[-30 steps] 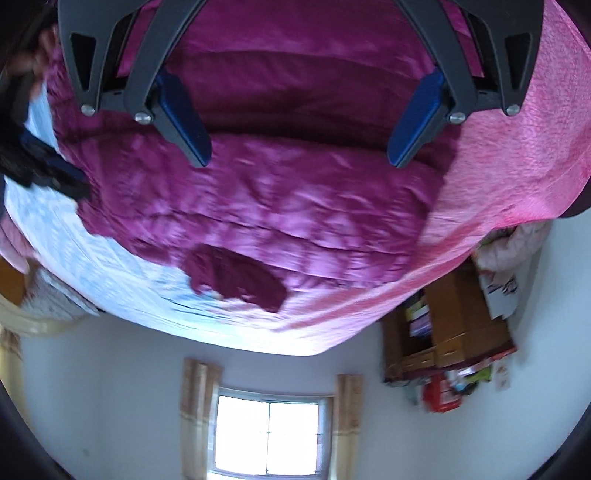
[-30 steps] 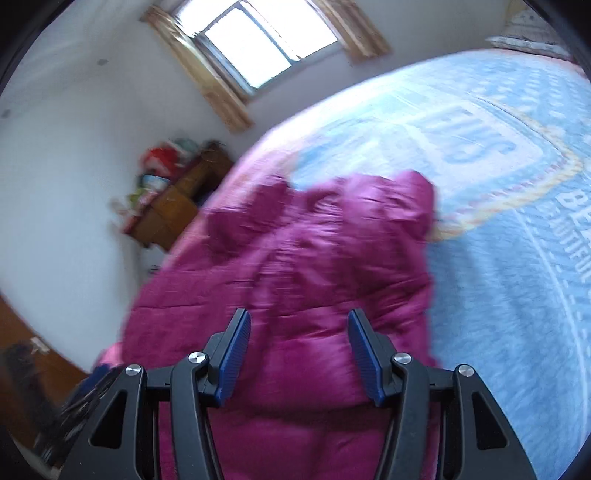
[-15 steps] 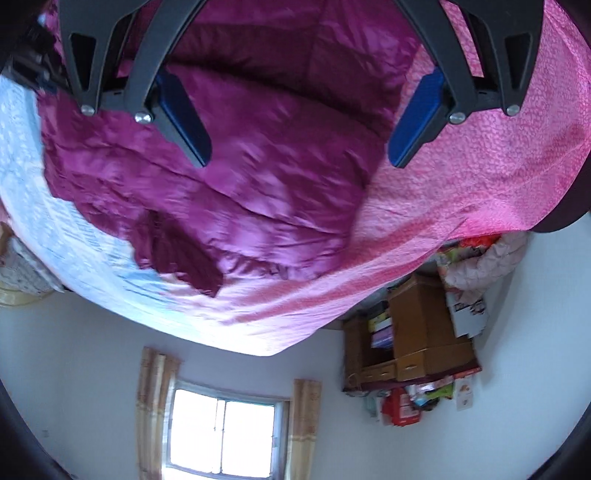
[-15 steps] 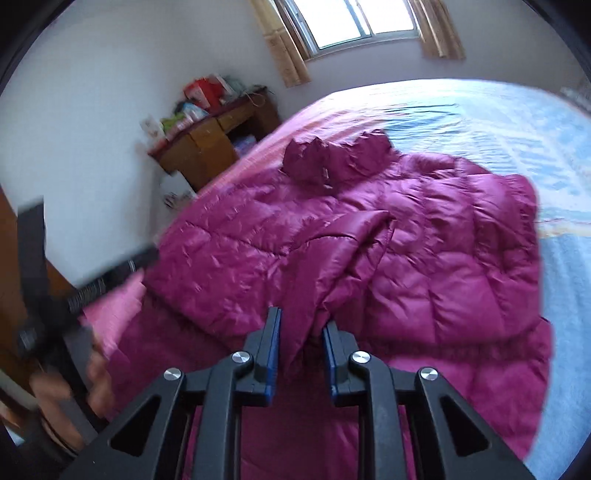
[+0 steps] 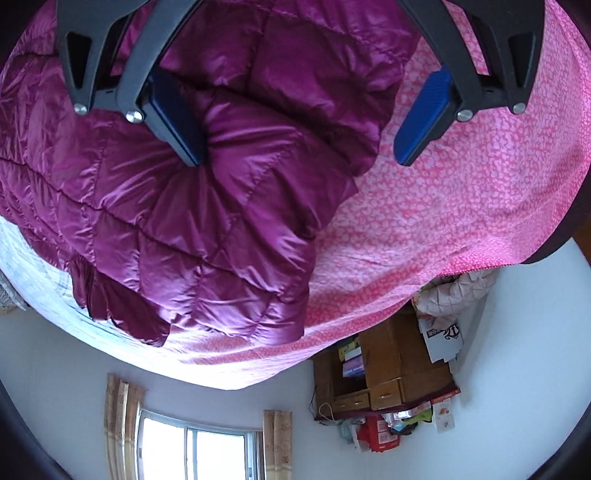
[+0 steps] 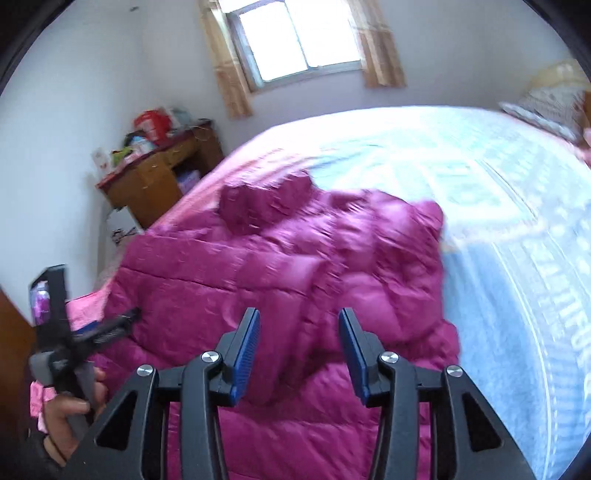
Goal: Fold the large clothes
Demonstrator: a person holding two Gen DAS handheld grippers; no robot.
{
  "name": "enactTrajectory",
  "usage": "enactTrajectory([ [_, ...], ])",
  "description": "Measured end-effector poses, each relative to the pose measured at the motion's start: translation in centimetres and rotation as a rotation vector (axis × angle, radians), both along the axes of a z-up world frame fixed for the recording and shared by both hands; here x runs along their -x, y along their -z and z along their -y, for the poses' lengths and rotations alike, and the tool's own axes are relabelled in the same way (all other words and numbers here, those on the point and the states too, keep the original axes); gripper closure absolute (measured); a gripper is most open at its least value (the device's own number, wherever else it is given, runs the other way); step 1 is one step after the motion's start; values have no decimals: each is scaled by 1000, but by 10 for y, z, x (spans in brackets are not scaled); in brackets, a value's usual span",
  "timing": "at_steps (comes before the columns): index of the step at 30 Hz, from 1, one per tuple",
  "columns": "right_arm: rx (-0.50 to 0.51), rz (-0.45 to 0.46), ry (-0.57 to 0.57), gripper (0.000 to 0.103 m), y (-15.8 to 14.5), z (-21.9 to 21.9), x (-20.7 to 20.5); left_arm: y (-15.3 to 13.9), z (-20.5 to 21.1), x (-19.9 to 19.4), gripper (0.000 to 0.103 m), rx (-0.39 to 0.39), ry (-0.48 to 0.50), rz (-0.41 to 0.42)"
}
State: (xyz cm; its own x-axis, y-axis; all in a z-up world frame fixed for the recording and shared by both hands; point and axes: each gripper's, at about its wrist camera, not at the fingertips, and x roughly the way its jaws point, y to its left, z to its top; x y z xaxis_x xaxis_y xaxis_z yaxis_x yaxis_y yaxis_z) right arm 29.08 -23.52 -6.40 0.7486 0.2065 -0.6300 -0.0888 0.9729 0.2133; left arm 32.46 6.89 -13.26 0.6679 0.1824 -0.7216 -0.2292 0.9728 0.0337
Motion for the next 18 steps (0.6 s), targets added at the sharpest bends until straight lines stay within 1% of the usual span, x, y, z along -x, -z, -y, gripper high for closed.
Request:
enactTrajectory([
  [2, 25, -6, -55, 57, 1, -15, -7, 1, 1, 1, 0, -6, -1, 1],
  [3, 40, -24, -80, 57, 7, -22, -14, 1, 1, 1, 0, -4, -1, 1],
  [4, 45, -46, -92, 57, 14, -25, -19, 2, -1, 2, 0, 3, -1, 0],
  [6, 68, -124, -95, 57, 36, -29, -31, 3, -4, 1, 0, 22, -3, -5],
  [7, 80, -147, -99, 57, 42, -30, -33, 4, -5, 2, 0, 31, -4, -7],
  [8, 94, -144, -109, 57, 47, -31, -33, 4, -6, 3, 0, 38, -7, -9],
  [10, 125, -128, -117, 57, 47, -33, -32, 5, -7, 5, 0, 38, -11, -19],
  [12, 155, -134, -134, 56, 46, -36, -31, 2, -3, 9, 0, 9, 2, -21],
  [13, 168, -138, -148, 53, 46, -37, -32, -2, 0, 12, 0, -13, 24, -24],
  [15, 201, -162, -185, 51, 42, -38, -32, -13, 3, 18, 1, -50, 80, -31],
  [17, 192, -178, -215, 51, 25, -33, -30, -36, 3, 22, 1, -32, 139, -6],
  [18, 172, -163, -232, 50, 10, -28, -31, -48, 3, 21, 1, -25, 157, 14],
])
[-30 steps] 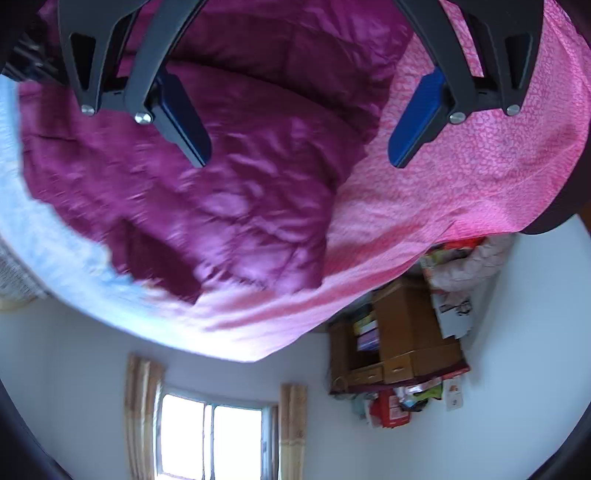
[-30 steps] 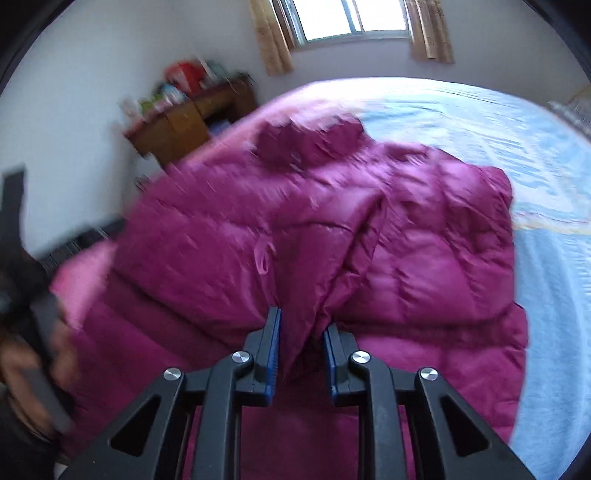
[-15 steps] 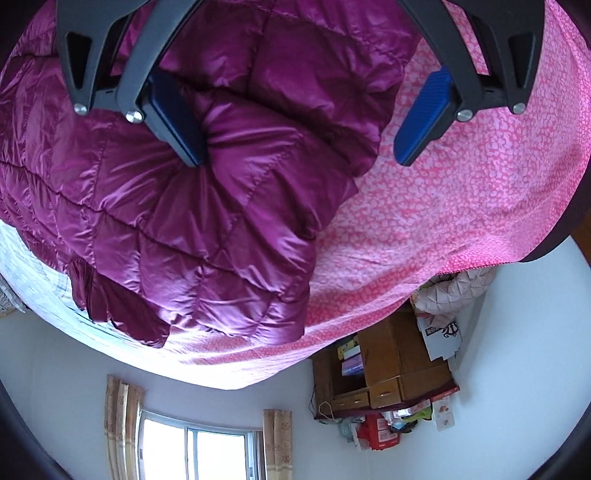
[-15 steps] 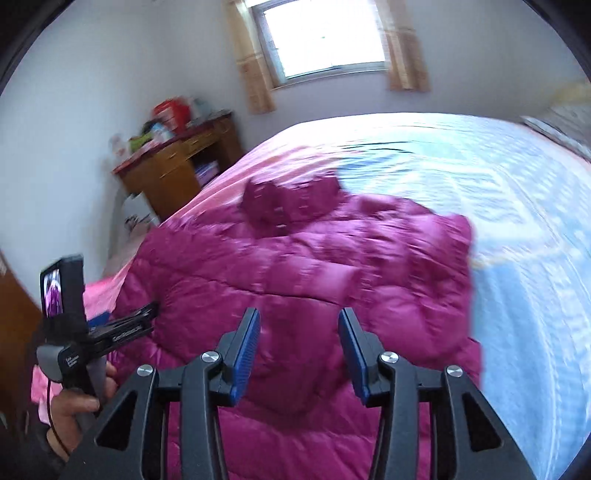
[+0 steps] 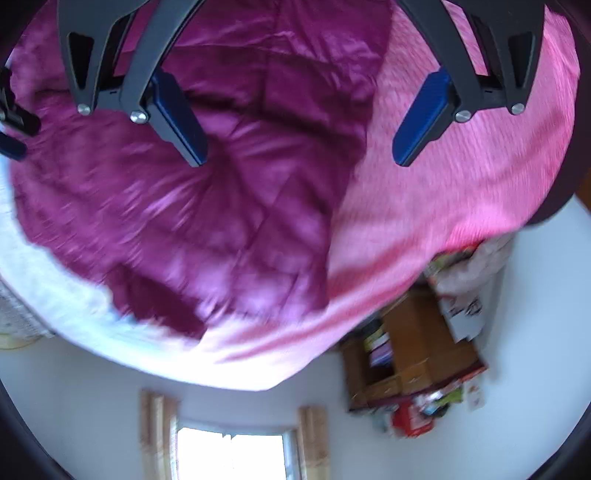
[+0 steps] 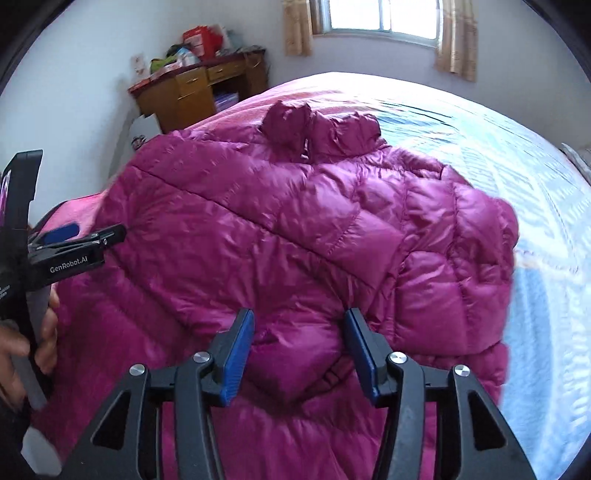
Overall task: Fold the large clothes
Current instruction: 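Grasp the jacket collar with the right gripper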
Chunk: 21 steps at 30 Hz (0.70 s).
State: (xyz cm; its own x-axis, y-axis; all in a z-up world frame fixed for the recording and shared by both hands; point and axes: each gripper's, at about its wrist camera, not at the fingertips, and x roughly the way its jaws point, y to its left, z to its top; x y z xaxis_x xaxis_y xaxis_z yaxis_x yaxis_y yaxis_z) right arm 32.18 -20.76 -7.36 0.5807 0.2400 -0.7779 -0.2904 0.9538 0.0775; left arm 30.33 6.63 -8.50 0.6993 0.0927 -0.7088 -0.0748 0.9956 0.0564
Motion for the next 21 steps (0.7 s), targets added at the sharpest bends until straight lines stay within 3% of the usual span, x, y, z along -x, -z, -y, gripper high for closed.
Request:
enactTrajectory([
  [4, -45, 48, 19, 36, -57, 21, -29, -58, 0, -22, 0, 59, 54, 79],
  [7, -125, 33, 58, 35, -90, 39, -66, -95, 10, -60, 0, 95, 85, 102],
  [10, -194, -23, 96, 35, -108, 52, -115, -110, 24, -97, 0, 46, 108, 115],
  [12, -277, -99, 129, 35, -108, 61, -148, -111, 34, -123, 0, 31, 132, 107],
  [15, -380, -191, 184, 35, -89, 61, -192, -94, 40, -159, 0, 65, 125, 24],
  [21, -306, -261, 287, 35, -23, 30, -256, -52, 40, -185, 0, 149, 58, -90],
])
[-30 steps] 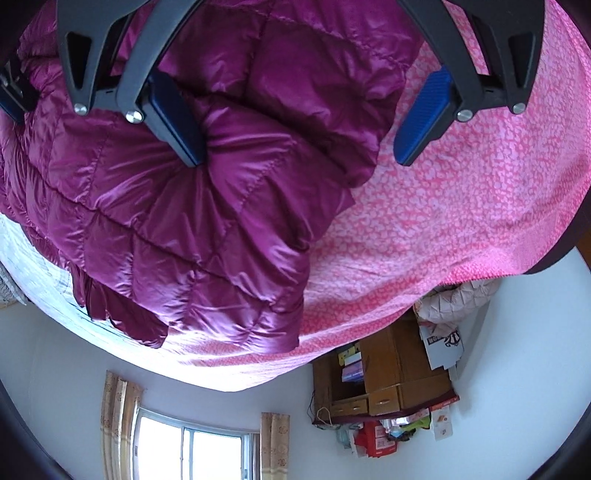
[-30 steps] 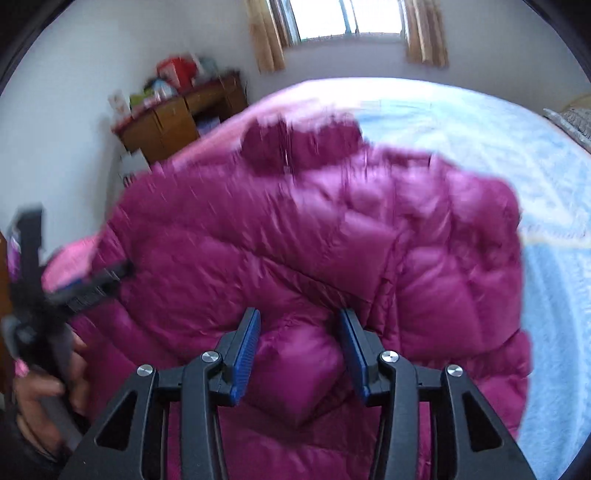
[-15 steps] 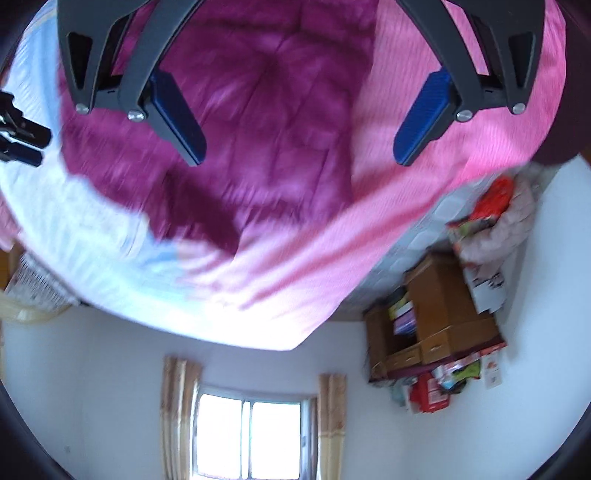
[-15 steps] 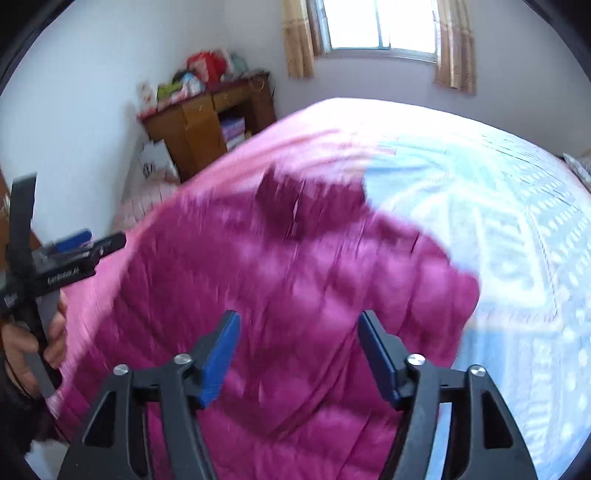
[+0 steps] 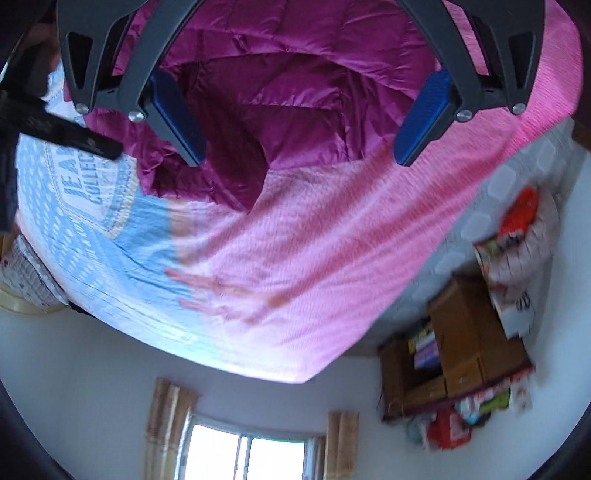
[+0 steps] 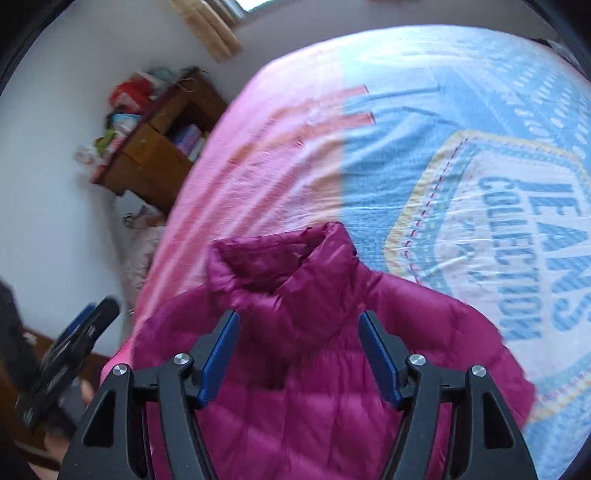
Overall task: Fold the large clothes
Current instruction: 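Grasp the jacket collar with the right gripper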
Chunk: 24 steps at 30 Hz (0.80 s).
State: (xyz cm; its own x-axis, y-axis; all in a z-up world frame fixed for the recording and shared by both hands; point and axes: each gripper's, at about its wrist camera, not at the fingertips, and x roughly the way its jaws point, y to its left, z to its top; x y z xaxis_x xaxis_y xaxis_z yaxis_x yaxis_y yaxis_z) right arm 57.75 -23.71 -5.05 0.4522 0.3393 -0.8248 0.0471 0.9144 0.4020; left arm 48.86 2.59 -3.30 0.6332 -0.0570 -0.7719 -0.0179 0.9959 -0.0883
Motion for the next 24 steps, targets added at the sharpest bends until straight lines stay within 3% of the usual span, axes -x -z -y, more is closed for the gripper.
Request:
enactTrajectory([
  [4, -16, -3, 36, 35, 21, -13, -26, 19, -2, -1, 1, -10, -18, -30],
  [9, 83, -74, 44, 38, 46, -30, -40, 25, -8, -4, 1, -45, -50, -47],
  [10, 96, -80, 55, 49, 49, -29, -37, 24, -9, -5, 1, -49, -51, -44],
  [11, 117, -82, 62, 77, 50, -25, -35, 22, -9, -5, 1, -56, -50, -37],
  [13, 98, -62, 46, 88, 46, -14, -26, 16, -8, -3, 1, -70, -50, -16],
  [19, 135, -17, -25, 91, 31, 14, 16, 10, 6, -9, 1, -82, -18, 1],
  [24, 136, -8, -38, 92, 60, 34, 37, 14, 31, -20, 1, -46, 6, -30],
])
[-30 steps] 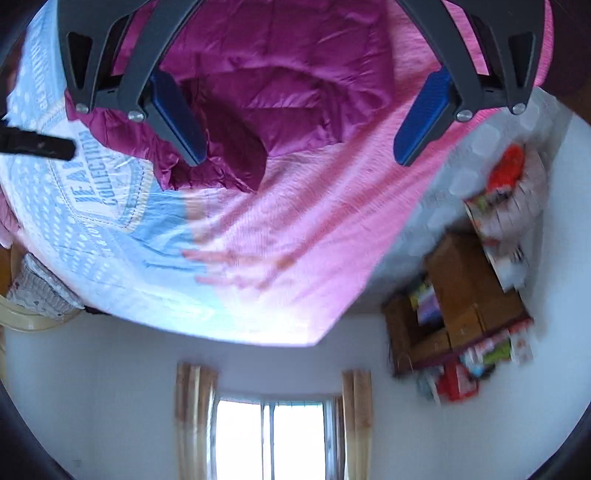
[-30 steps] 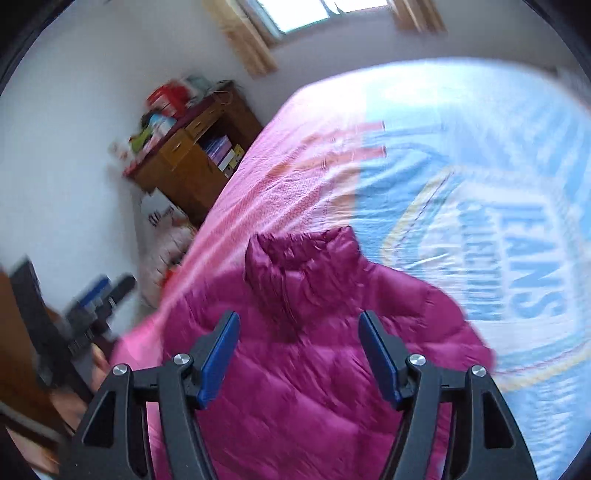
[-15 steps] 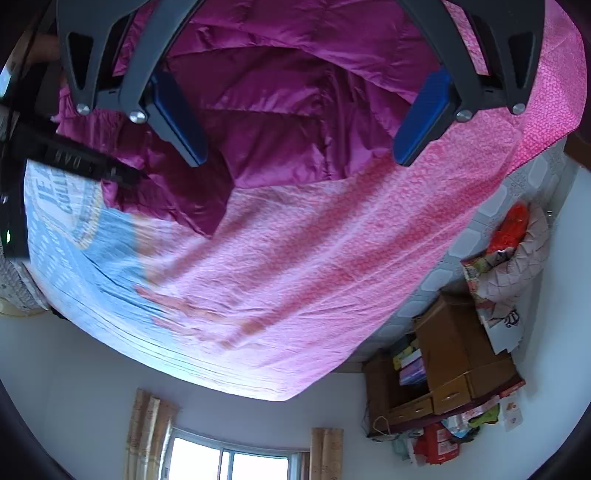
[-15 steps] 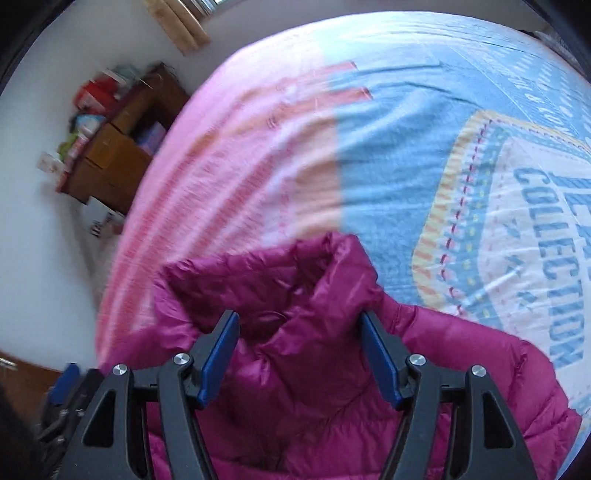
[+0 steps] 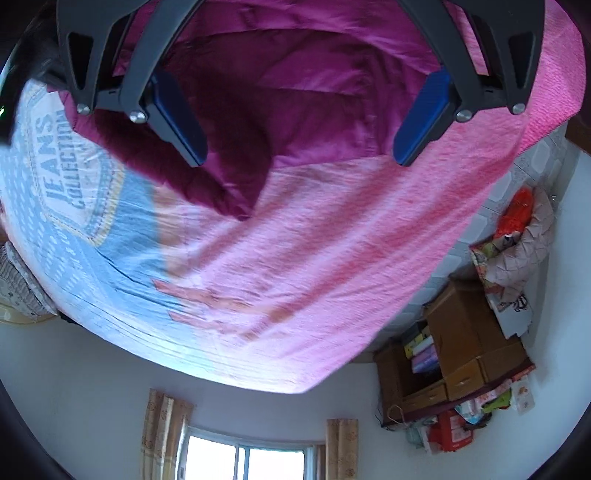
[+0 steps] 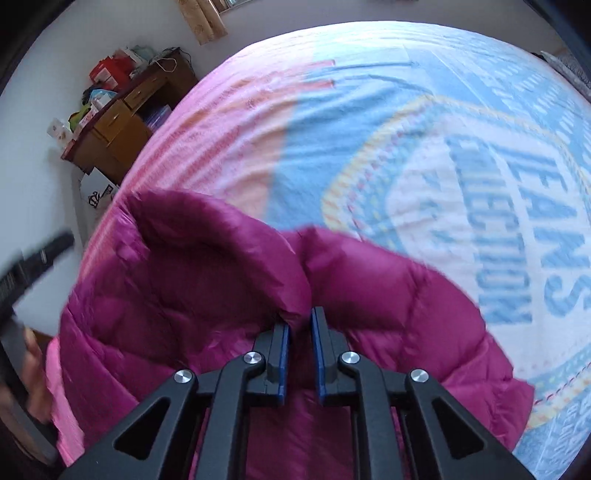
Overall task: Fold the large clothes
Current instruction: 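Grasp the jacket collar with the right gripper, then grasp the collar beside the right gripper with the left gripper while the right gripper holds it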
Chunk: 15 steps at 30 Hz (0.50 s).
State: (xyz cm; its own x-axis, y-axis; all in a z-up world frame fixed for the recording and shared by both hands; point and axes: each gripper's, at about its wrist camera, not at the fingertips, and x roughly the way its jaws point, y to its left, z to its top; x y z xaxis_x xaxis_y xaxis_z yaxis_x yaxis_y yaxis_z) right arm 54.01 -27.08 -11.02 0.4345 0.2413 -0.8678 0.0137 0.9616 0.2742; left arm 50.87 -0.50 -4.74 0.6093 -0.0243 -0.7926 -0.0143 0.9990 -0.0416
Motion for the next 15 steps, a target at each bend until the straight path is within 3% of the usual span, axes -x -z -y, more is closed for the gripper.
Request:
enactTrajectory([
  [4, 64, 228, -53, 95, 14, -7, 20, 10, 34, -4, 1, -70, 45, -21],
  [6, 42, 253, -28, 95, 15, -2, 23, 16, 46, -7, 1, -118, 43, -25],
  [10, -59, 252, -7, 95, 19, 14, 22, 30, 53, -13, 4, -124, 26, -57],
  [12, -84, 251, -3, 95, 20, 15, 22, 33, 58, -9, 15, -203, 19, -35],
  [14, -90, 250, -1, 95, 21, 15, 20, 33, 58, -3, 37, -296, 4, -4],
  [15, -90, 250, -1, 95, 21, 14, 20, 31, 54, 1, 39, -299, 4, 7],
])
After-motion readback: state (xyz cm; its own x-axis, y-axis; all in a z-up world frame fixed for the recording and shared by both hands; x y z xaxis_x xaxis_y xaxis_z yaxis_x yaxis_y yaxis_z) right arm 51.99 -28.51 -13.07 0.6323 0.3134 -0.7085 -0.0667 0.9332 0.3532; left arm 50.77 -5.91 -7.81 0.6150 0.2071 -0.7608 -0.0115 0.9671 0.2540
